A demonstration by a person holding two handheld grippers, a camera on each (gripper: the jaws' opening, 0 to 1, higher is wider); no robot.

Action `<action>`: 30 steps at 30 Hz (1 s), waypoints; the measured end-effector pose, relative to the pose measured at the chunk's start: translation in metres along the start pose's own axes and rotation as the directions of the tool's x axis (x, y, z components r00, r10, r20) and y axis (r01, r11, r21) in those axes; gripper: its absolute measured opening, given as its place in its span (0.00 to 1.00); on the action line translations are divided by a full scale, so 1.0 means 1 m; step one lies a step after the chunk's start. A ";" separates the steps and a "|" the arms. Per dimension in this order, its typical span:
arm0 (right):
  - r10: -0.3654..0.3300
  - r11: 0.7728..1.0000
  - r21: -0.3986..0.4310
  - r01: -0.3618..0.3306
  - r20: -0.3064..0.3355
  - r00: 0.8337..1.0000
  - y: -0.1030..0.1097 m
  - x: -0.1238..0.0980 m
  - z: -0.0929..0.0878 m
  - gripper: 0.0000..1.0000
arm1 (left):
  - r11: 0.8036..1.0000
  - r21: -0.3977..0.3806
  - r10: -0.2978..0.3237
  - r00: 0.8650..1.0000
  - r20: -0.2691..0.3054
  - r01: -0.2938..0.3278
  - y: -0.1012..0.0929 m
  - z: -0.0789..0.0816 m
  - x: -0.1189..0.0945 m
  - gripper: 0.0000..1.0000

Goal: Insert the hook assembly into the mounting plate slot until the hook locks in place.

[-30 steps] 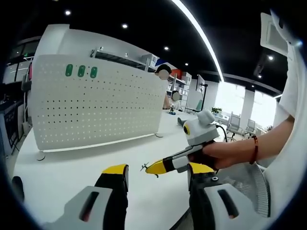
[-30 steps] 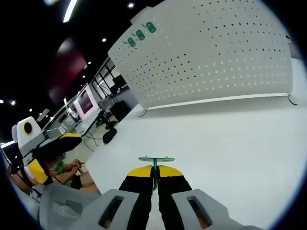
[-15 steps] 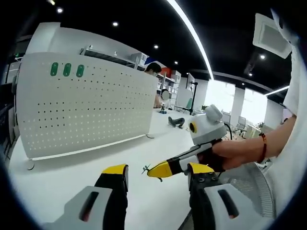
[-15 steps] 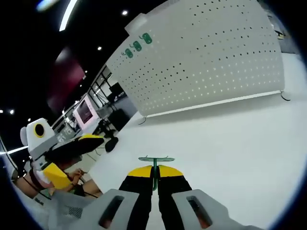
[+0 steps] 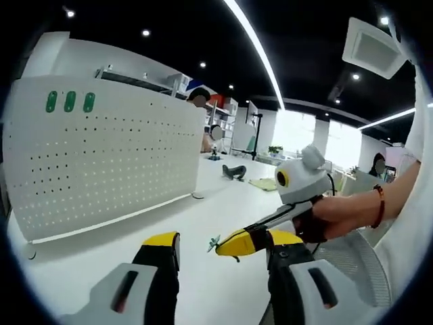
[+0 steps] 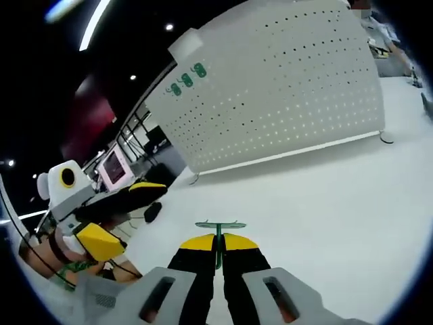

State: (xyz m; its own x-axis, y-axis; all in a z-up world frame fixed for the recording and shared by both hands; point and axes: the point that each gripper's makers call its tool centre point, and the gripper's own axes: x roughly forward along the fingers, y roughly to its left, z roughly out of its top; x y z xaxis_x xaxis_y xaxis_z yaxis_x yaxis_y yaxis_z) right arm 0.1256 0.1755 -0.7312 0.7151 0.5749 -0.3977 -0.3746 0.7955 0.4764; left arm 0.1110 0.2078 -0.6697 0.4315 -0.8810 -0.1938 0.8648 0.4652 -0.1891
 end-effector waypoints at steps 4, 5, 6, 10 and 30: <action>-0.004 1.000 0.013 0.004 0.010 1.000 -0.003 -0.004 0.001 0.02 | 1.000 0.004 -0.011 1.000 -0.008 0.011 -0.001 -0.003 0.003 0.53; -0.005 1.000 0.018 0.005 0.013 1.000 -0.003 -0.004 0.002 0.02 | 1.000 0.005 -0.012 1.000 -0.009 0.012 0.000 -0.003 0.003 0.53; -0.006 1.000 0.017 0.005 0.017 1.000 -0.003 -0.005 0.002 0.02 | 1.000 0.006 -0.014 1.000 -0.006 0.014 -0.001 -0.002 0.003 0.53; -0.013 1.000 0.012 0.013 0.014 1.000 -0.004 -0.005 0.002 0.02 | 1.000 0.008 -0.017 1.000 -0.007 0.017 -0.001 -0.003 0.003 0.53; 0.026 0.999 0.020 -0.027 0.014 1.000 0.010 0.003 -0.004 0.02 | 1.000 0.025 0.013 1.000 -0.007 -0.013 0.003 -0.004 -0.006 0.52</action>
State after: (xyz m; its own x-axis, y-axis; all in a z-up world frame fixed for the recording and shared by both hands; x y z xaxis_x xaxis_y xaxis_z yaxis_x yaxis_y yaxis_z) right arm 0.1213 0.1859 -0.7308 0.7133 0.5929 -0.3737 -0.3817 0.7759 0.5023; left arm 0.1100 0.2154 -0.6730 0.4409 -0.8744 -0.2029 0.8653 0.4741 -0.1627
